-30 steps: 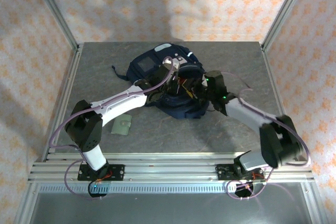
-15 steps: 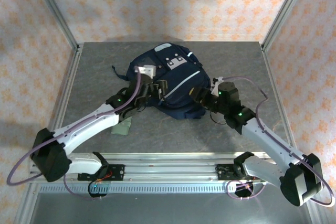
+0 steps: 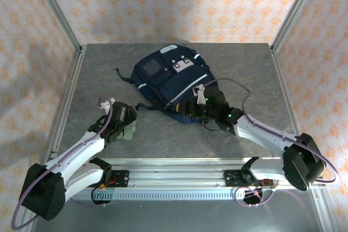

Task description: Pack books, pencil case, and school supplies into a backpack

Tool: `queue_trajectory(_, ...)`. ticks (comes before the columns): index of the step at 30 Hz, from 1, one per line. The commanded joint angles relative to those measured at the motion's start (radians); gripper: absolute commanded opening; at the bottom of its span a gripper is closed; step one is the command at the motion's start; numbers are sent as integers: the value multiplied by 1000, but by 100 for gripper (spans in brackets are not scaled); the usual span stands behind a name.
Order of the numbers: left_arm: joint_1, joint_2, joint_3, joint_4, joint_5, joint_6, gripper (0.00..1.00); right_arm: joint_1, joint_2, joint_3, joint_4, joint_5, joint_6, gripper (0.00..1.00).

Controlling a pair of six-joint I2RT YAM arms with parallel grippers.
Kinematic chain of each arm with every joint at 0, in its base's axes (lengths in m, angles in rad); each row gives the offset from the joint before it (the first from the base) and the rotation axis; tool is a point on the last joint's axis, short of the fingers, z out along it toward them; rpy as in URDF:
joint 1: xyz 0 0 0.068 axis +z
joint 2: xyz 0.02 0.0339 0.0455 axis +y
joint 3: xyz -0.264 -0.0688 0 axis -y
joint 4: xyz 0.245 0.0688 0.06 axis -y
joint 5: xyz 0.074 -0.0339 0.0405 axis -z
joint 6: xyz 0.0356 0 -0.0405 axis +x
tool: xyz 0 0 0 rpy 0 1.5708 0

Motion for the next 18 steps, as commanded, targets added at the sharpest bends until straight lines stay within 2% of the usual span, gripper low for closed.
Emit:
queue_trajectory(1,27,-19,-41,-14,-2,-95,81,7,13,34,45,-8,-33,48)
queue_trajectory(5,50,1,-92,1,-2,-99,82,7,21,20,59,-13,-32,48)
queue_trajectory(10,57,54,-128,92,100,-74,82,8,38,12,77,-24,-25,48)
queue_trajectory(13,56,88,-126,117,159,-57,77,10,65,15,83,-41,-26,47)
queue_trajectory(18,56,96,-106,134,281,-45,61,37,168,70,37,-48,-57,47)
